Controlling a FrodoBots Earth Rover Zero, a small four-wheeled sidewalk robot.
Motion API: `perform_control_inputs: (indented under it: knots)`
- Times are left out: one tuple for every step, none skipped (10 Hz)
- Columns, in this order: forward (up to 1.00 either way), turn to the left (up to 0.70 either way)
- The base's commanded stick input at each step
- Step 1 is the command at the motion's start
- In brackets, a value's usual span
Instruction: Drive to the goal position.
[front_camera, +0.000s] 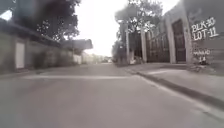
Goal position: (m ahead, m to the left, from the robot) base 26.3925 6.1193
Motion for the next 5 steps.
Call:
perform_control_inputs:
  knots:
    - [1.00, 0.00]
    - [1.00, 0.00]
    - [1.00, 0.00]
    - [1.00, 0.00]
    - [1.00, 0.00]
